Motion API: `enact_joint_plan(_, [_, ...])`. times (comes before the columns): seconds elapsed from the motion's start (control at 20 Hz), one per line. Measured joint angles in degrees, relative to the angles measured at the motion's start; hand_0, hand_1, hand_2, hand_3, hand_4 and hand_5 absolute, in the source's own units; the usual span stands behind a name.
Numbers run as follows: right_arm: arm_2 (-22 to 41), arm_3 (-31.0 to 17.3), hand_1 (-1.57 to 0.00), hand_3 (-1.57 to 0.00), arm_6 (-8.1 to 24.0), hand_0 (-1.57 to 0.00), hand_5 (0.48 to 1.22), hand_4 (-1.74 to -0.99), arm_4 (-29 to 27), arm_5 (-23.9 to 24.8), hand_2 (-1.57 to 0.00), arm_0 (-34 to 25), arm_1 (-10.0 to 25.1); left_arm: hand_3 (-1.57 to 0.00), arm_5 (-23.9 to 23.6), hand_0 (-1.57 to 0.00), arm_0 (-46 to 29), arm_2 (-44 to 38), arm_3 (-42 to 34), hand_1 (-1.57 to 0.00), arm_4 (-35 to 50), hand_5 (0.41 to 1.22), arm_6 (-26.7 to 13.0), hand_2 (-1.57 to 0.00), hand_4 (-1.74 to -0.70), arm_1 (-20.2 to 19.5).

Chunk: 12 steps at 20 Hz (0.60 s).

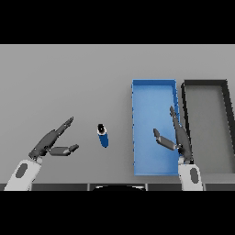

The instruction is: Pick up the blue pipe and place it into the blue bin.

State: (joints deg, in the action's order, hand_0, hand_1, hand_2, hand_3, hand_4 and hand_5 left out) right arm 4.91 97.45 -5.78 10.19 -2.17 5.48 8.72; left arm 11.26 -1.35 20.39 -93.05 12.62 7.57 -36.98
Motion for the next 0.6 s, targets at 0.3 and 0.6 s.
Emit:
enact_joint_plan(0.3, [0.00, 0.33, 0.00, 0.00, 1.42, 0.00, 0.618, -1.205, -0.33, -0.07, 0.00, 0.52, -0.41, 0.00, 0.24, 0.00, 1.64, 6.36, -0.91, 0.00, -4.65, 0.452, -4.20, 0.00, -1.14, 4.49])
enact_joint_plan(0.6, [-0.07, 0.39, 0.00, 0.00, 1.59, 0.00, 0.620, -1.201, -0.28, -0.03, 0.00, 0.50, -0.48, 0.00, -1.54, 0.00, 6.04, 9.44, 4.87, 0.00, -7.99, 0.460, -3.62, 0.00, -1.15, 12.64])
